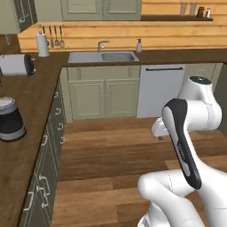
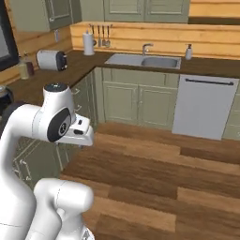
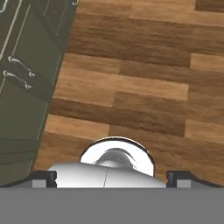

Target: Navigate to the stand mixer.

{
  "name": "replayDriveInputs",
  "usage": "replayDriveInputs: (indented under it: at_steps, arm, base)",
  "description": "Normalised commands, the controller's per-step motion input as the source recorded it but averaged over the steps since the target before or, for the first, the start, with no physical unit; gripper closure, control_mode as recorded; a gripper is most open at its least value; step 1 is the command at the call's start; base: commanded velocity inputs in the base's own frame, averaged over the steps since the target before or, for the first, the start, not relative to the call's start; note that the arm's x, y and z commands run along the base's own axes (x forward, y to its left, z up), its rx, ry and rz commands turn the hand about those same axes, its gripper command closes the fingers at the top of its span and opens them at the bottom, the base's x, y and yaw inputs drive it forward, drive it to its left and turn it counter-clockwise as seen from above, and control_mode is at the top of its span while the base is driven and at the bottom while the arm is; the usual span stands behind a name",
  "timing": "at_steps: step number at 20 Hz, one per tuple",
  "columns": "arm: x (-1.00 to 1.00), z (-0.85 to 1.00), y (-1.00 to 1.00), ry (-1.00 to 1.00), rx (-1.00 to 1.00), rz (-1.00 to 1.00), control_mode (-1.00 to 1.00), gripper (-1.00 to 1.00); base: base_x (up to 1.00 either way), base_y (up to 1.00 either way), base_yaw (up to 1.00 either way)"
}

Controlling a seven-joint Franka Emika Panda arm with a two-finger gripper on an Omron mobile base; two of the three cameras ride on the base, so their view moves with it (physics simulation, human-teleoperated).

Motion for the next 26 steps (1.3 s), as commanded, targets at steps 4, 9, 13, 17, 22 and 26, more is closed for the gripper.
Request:
replayDriveInputs:
  at_steps: [4, 9, 13, 17, 22, 26]
  arm:
    - [0.00, 0.00, 0.00, 0.00, 0.00, 0.00, 1.00, -1.00]
    - [0.00, 0.00, 0.00, 0.00, 0.00, 0.00, 1.00, -1.00]
    - [0.00, 0.00, 0.00, 0.00, 0.00, 0.00, 1.00, -1.00]
    - [0.00, 0.00, 0.00, 0.00, 0.00, 0.00, 1.00, -1.00]
    - [0.00, 0.00, 0.00, 0.00, 0.00, 0.00, 1.00, -1.00]
    - [0.00, 0.00, 0.00, 0.00, 0.00, 0.00, 1.00, -1.00]
  base:
    - [0.28, -0.46, -0.68]
    - [0.28, -0.49, -0.68]
    - [0.30, -0.51, -0.66]
    - [0.51, -0.29, -0.57]
    - [0.90, 0.03, -0.43]
    - [1.00, 0.28, -0.34]
